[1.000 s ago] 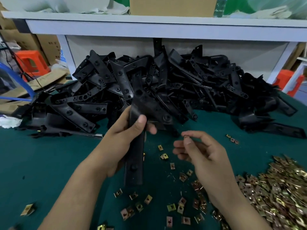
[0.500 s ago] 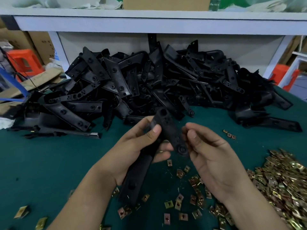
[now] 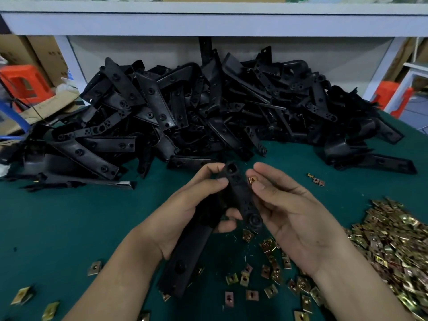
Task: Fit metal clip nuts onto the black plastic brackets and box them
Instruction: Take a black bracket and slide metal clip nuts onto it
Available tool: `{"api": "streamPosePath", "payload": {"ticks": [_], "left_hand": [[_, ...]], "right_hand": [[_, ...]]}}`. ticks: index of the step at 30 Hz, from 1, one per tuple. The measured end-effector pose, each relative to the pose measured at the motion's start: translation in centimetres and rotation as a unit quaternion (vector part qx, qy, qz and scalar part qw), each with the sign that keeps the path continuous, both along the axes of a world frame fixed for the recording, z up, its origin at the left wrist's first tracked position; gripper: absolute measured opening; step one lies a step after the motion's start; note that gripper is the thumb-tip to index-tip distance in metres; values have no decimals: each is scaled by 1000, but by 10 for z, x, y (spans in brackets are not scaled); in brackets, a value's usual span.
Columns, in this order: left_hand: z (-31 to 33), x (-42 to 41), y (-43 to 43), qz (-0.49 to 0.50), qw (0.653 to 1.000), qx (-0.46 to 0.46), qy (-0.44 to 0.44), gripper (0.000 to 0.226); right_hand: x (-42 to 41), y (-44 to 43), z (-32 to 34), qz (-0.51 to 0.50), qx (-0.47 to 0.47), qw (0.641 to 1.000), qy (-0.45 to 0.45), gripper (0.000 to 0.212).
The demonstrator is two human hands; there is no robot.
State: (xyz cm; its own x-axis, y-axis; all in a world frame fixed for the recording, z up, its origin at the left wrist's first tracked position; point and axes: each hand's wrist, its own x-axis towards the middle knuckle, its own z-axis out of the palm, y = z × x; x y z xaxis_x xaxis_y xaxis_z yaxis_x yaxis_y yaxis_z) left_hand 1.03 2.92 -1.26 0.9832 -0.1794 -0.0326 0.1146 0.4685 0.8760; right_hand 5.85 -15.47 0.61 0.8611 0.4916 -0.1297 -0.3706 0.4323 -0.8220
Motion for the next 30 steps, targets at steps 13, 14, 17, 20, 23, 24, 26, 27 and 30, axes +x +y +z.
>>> {"api": "streamPosePath", "payload": {"ticks": [13,14,17,20,23,24,26,27,30], "left_hand": [[4,-8,-6,-19,996,81,-24,32],[4,-8,-6,-21,996,88,-25,33],[5,-8,-7,-21,994,102,-29,40],[4,-8,-7,-12,991,125,-40,39],[3,-8,-7,-10,990,135,-45,36],[3,-7,-7,-11,989,138,-47,35],[3,-7,-7,-15,988,148,-52,36],[3,-8,-7,-18,987,153,-55,36],[2,-8,-5,-25,984,167,-63,36]], "right_hand": [[1,-4,1,14,-22,1000,2,33],[1,-4,1,15,-22,1000,3,31],[0,-5,1,15,-28,999,-5,27],[0,-5,0,11,-43,999,-8,25],[-1,-5,-1,10,-50,999,-5,24],[-1,-5,-1,12,-53,998,-6,23],[-2,-4,0,23,-60,998,-9,22],[-2,-5,0,28,-64,997,-12,22],[-1,-6,-1,35,-76,996,-29,20]]}}
